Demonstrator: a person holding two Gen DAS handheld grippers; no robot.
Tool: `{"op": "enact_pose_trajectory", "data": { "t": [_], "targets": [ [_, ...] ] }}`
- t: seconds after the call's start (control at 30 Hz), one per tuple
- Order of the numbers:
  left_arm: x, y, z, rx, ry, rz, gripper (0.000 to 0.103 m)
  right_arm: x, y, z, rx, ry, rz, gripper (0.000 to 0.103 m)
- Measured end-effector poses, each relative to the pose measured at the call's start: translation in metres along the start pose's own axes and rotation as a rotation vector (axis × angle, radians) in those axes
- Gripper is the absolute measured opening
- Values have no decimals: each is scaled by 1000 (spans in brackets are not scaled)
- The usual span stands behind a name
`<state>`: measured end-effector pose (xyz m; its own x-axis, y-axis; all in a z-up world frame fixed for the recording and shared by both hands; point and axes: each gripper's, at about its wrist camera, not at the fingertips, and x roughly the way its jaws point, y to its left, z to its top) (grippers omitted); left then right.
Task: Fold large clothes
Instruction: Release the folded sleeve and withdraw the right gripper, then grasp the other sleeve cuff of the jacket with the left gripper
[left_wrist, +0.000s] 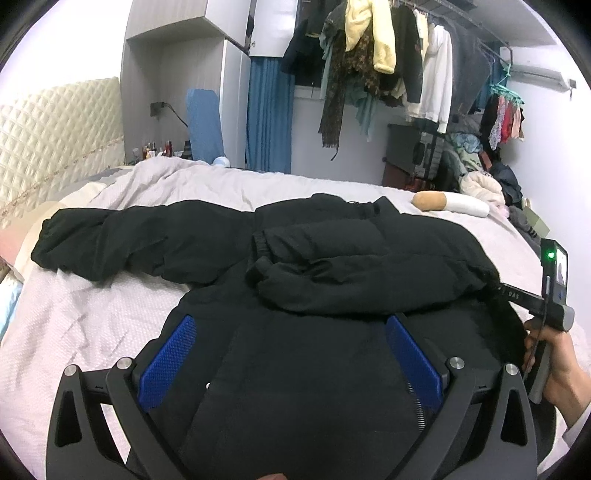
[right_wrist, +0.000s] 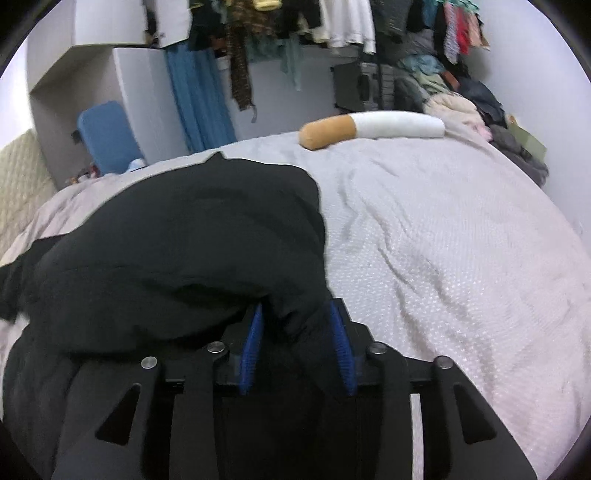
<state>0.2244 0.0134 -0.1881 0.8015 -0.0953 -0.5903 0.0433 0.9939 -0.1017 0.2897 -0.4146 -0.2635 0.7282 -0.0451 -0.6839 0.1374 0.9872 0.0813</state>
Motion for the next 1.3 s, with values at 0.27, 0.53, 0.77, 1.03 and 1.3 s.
{"op": "enact_pose_trajectory", "data": {
  "t": [0.27,0.53,0.77,1.03,1.3],
  "targets": [
    [-27,-10,4,3,-15,-12,103,-69,27,2,-34,-73,97,58],
    [-48,-17,2,11,-35,-21,103,-124,43,-3,-29,-176,163,76],
    [-65,-19,-2,21,-61,-36,103,-160,58,-22,-66,-220,185,90],
    [-92,-18,-17,45,-74,-45,103,-202,72,-63,-100,-250,200,103],
    [-117,-14,-36,60,-96,-78,103,-236,76,-105,-83,-266,220,103]
  ]
}}
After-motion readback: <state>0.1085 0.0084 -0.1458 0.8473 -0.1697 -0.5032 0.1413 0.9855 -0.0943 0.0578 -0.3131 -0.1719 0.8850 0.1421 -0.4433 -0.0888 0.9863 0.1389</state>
